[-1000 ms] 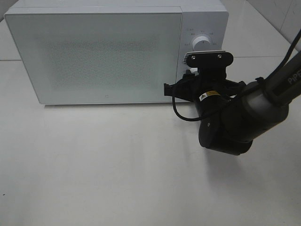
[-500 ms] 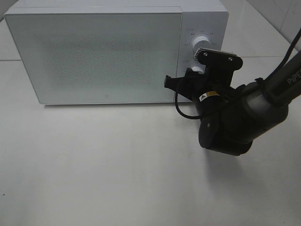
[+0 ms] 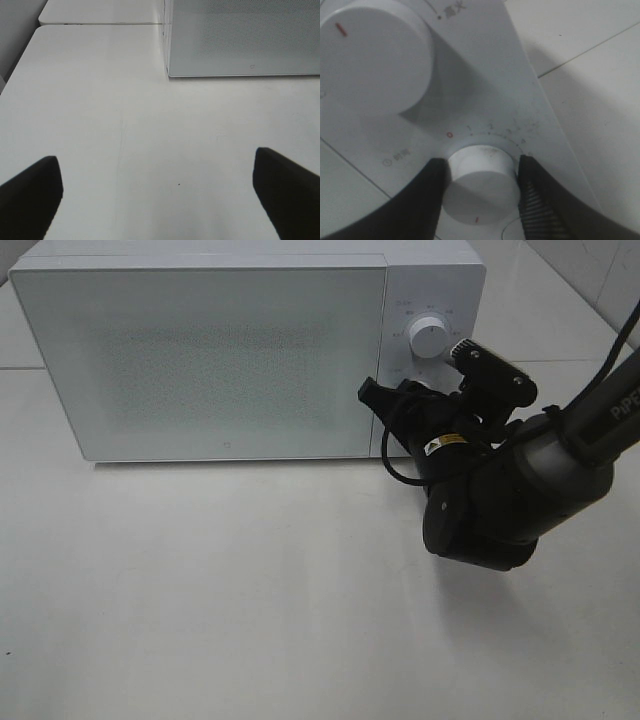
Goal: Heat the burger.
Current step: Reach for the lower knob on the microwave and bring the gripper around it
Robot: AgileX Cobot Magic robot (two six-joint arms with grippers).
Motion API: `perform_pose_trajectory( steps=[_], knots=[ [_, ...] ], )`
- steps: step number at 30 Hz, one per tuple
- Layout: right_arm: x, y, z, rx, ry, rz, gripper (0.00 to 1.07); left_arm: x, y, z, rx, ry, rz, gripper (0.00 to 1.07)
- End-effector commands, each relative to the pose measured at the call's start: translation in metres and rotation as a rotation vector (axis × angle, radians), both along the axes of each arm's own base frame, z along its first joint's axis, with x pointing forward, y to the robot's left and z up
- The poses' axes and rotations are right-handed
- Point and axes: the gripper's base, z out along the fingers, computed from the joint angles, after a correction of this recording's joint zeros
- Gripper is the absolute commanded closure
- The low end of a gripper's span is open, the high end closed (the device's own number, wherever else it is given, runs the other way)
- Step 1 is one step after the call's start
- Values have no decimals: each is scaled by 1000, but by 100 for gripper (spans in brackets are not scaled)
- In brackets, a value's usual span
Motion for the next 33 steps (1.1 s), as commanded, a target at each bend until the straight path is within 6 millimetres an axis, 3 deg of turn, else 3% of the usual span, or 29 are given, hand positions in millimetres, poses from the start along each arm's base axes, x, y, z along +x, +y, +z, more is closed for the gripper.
perform_pose_trajectory(
  steps=[1, 33],
  knots=[
    [4, 1, 14, 77, -124, -18, 105, -4, 0, -1, 1, -24, -2, 9],
    [4, -2, 14, 923, -167, -155, 105, -4, 0, -1, 1, -24, -2, 9]
  ],
)
